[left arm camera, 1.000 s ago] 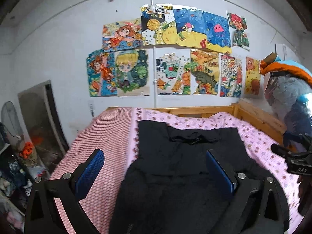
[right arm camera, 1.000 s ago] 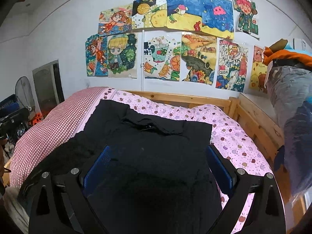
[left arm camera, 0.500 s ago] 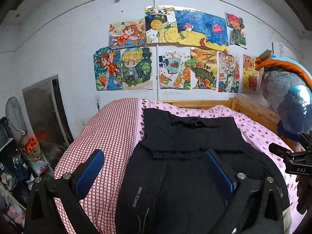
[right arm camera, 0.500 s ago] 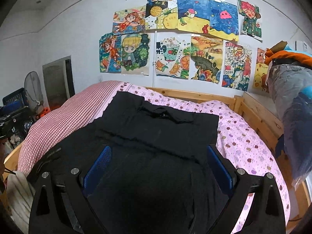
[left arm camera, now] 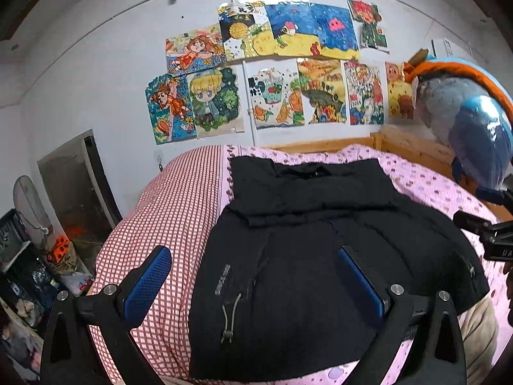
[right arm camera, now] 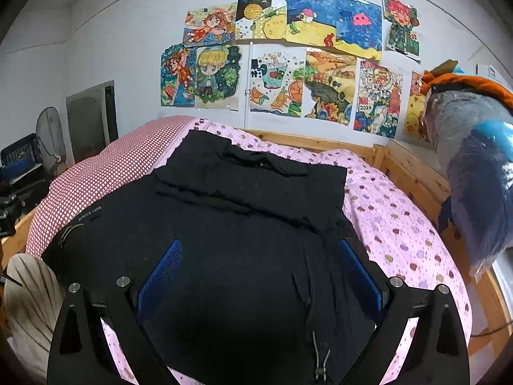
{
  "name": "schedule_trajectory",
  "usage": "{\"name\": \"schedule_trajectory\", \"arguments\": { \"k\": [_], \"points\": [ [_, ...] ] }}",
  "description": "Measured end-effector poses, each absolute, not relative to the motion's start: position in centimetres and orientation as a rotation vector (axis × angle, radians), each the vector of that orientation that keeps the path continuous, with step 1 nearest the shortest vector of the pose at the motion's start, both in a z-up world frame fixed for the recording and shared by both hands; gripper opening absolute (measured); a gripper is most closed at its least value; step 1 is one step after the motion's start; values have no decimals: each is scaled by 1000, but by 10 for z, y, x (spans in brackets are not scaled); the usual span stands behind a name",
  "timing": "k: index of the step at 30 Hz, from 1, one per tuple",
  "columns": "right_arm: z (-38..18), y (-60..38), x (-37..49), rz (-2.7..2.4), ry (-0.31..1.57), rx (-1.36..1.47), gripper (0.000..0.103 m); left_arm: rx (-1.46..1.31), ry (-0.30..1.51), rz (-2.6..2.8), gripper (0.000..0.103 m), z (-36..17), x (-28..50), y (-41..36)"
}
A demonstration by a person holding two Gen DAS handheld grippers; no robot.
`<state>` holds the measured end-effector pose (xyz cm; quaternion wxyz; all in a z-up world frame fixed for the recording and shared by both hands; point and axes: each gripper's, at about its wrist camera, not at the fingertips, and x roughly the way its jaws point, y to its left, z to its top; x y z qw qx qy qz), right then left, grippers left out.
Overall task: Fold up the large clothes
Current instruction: 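Lower both grippers toward the hem edge of the black jacket, then grasp the jacket hem edge with both grippers and lift it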
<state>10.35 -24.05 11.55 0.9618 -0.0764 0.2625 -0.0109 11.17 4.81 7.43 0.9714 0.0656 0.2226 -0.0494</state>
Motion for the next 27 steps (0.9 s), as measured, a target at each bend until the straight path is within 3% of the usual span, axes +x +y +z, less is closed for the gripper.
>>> {"name": "schedule_trajectory", "arguments": {
  "k": [27],
  "points": [
    [83,-250,73,-117,617,-237,95,209,536,-190,103,16,100,46]
  ]
}}
